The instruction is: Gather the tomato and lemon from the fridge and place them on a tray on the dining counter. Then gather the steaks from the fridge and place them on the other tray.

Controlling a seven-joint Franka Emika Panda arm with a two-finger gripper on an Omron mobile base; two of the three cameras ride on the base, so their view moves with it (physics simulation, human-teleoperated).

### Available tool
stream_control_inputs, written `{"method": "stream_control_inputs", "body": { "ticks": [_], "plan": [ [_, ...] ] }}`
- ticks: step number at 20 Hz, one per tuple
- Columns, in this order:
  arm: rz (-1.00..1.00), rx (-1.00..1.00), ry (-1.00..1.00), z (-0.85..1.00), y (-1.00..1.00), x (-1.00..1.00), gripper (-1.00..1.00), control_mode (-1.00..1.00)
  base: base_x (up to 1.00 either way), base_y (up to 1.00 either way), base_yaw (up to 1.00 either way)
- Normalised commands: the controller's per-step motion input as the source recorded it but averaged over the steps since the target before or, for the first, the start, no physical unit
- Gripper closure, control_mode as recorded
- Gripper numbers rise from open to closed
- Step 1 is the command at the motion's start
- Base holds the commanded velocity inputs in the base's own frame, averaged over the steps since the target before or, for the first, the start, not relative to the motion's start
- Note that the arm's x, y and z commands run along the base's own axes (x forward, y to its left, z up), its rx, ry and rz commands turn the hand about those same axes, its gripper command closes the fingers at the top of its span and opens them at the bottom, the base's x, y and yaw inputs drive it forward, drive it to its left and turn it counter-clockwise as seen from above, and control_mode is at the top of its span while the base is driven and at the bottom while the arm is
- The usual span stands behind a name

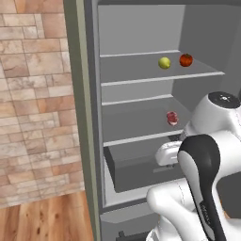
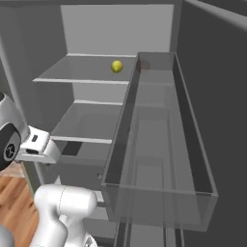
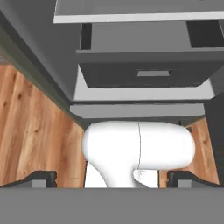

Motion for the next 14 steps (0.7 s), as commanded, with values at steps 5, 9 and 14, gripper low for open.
{"method": "stream_control_inputs", "body": {
  "ticks": [5,9,14],
  "plan": [
    [-0.06,-0.01,-0.09,0.27,-0.53,0.39,-1.00,-1.00,0.00,0.00,0.00],
    [-0.18,-0.02,-0.07,0.04,-0.36,0.44,-1.00,-1.00,0.00,0.00,0.00],
    [-0.15,-0.03,-0.10,0.00,-0.22,0.47,-1.00,-1.00,0.00,0.00,0.00]
  ]
}}
